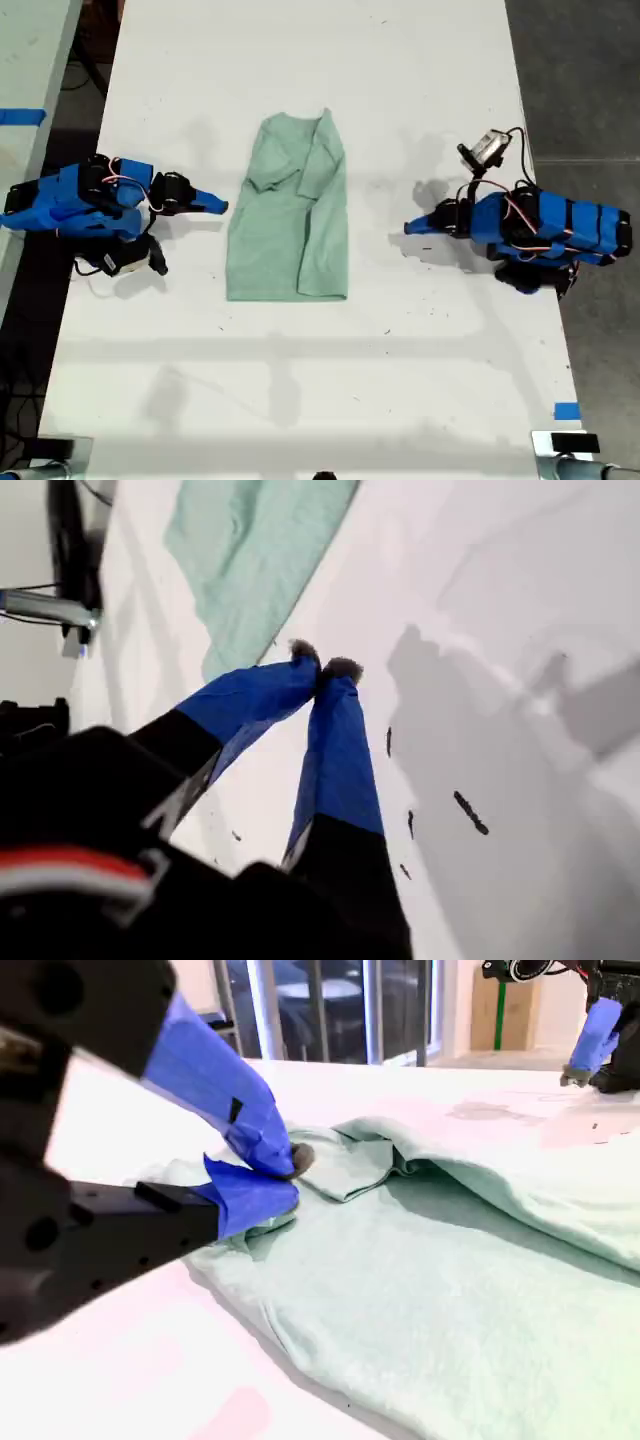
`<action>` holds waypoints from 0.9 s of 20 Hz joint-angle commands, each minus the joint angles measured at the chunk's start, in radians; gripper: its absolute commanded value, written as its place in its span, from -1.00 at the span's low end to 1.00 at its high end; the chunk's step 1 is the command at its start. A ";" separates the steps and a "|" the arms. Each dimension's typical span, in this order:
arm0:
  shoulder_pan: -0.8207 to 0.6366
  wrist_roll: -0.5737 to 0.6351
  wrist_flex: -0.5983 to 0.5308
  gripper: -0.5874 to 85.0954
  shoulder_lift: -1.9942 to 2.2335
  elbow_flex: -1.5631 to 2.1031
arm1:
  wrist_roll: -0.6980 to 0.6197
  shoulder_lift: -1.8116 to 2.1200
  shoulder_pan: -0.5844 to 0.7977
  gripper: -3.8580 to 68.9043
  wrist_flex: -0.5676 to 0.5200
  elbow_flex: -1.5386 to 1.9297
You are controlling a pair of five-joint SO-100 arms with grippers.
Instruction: Fold t shirt
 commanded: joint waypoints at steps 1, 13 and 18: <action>-0.006 -0.008 0.003 -0.99 0.005 0.003 | 0.002 0.052 -0.014 -0.85 0.028 0.057; -0.011 -0.008 0.005 -0.99 0.005 0.003 | -0.031 0.052 0.005 -0.85 0.015 0.057; -0.012 -0.008 0.005 -0.99 0.005 0.003 | -0.014 0.052 0.008 -0.85 0.023 0.057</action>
